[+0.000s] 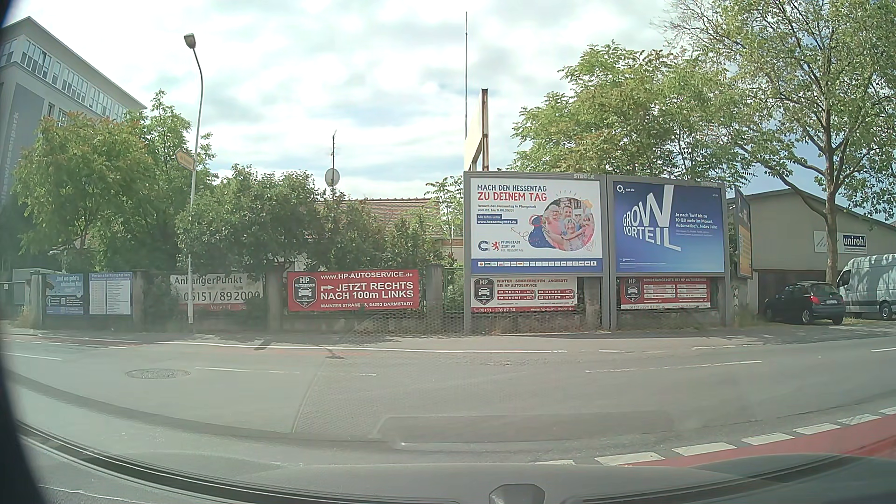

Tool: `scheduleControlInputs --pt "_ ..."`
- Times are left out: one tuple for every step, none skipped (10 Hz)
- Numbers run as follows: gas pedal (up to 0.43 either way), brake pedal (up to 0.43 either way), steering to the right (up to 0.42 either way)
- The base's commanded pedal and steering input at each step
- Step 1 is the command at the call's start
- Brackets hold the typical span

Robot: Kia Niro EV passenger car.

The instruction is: Follow the waypoints while adhering to traffic rules and regulations

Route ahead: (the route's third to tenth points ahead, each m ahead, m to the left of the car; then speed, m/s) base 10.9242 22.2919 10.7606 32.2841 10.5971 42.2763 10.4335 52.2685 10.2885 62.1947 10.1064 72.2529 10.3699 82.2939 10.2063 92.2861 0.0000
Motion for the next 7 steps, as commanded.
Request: scheduleControlInputs --pt "0.000 0.140 -0.212" --pt "0.000 0.140 -0.212" --pt "0.000 0.152 -0.212" --pt "0.000 0.165 -0.212" --pt "0.000 0.171 -0.212" --pt "0.000 0.171 -0.212" --pt "0.000 0.171 -0.212"
